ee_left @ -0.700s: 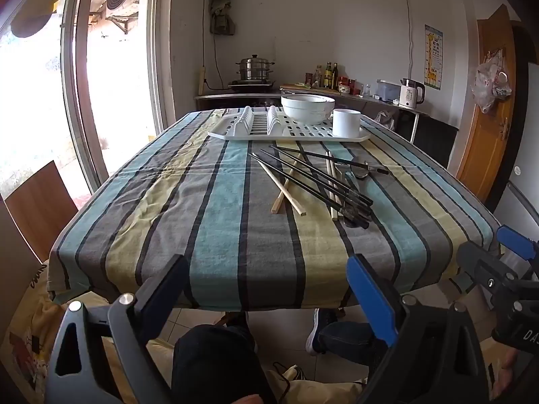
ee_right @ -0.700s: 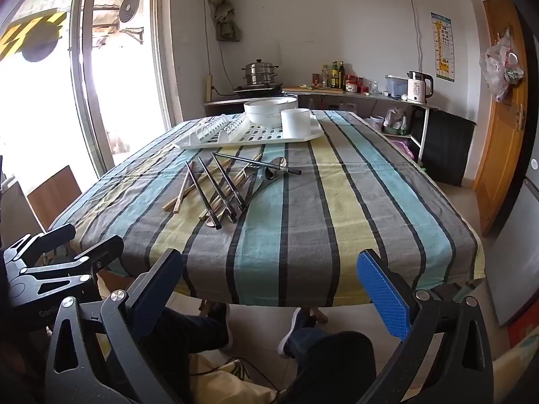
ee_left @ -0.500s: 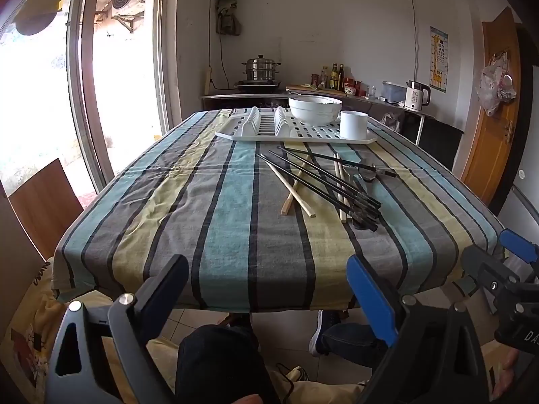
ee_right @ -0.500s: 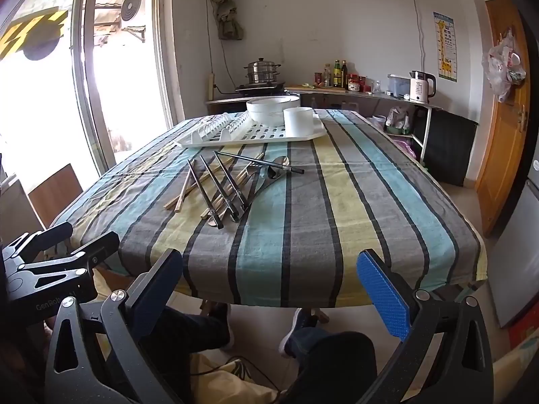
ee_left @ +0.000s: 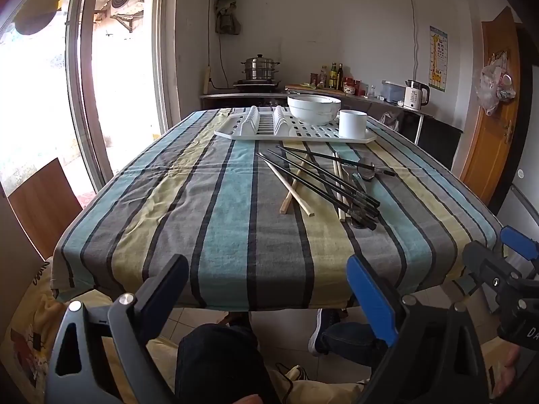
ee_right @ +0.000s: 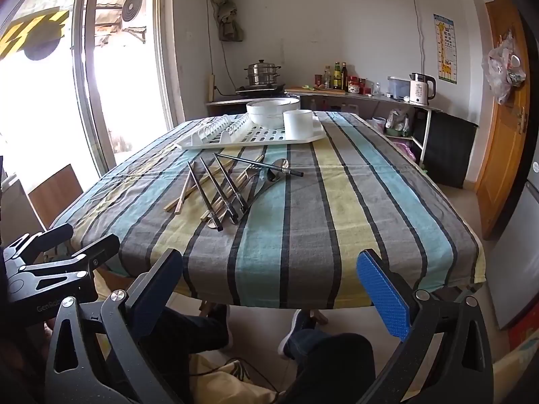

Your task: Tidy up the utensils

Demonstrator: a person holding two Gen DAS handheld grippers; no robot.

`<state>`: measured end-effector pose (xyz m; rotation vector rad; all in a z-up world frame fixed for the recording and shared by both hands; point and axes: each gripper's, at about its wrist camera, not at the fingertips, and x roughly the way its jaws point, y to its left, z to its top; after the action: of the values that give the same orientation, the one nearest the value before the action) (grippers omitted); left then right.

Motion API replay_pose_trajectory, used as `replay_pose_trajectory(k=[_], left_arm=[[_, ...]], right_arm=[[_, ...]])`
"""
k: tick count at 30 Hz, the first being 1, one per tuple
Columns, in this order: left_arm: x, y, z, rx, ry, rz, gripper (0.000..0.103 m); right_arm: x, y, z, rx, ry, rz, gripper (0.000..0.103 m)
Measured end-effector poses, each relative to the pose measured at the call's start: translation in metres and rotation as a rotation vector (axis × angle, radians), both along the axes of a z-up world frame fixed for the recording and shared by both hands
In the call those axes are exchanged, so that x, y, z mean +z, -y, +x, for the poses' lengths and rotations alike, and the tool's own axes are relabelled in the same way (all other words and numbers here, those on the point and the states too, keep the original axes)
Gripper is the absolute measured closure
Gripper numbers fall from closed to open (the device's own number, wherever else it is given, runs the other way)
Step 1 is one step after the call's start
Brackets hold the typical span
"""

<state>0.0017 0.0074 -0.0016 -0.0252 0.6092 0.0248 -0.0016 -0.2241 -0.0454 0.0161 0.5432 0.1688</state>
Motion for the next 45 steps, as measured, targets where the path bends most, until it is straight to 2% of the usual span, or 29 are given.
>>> replay_pose_trajectory(k=[45], left_arm=[[-0.0026,0.0011,-0.0028,0.000,-0.009,-0.004,0.007]], right_arm=[[0.0024,-0.0027,-0.0039,0.002,0.008,-0.007,0.000]])
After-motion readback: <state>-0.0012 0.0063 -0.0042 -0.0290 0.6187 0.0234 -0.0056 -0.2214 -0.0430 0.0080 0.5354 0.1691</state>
